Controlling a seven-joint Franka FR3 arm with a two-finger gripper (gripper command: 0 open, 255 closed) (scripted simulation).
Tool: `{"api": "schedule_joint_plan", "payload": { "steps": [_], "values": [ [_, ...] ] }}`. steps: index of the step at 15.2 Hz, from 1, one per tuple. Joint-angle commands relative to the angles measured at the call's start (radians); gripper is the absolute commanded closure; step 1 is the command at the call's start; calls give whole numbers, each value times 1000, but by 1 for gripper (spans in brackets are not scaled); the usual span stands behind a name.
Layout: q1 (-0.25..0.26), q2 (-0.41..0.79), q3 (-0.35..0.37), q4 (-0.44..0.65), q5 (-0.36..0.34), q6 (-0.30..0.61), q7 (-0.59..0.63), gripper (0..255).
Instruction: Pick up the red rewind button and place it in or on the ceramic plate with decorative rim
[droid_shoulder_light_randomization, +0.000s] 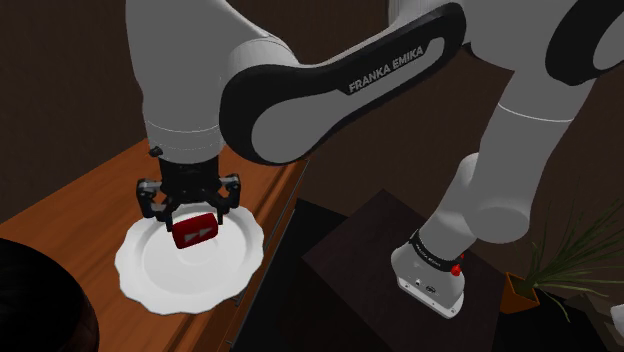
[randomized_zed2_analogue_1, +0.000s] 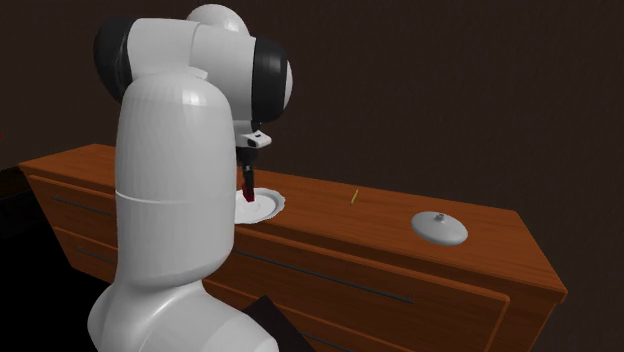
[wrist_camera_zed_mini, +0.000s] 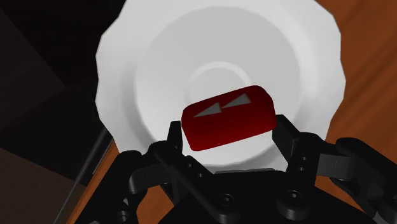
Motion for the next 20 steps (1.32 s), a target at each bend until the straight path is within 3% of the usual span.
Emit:
{"api": "schedule_joint_plan", "payload": {
  "steps": [1, 6, 14, 15, 20],
  "values": [
    [3, 12, -3, -12, -9, 22, 7, 255],
    [13, 53, -14, -44, -41, 88, 27, 255],
    [12, 53, -14, -44, -41, 88, 28, 255],
    [11, 50, -13, -47, -40, 88, 26, 0],
    [12, 53, -14, -44, -41, 88, 28, 0]
  ]
}}
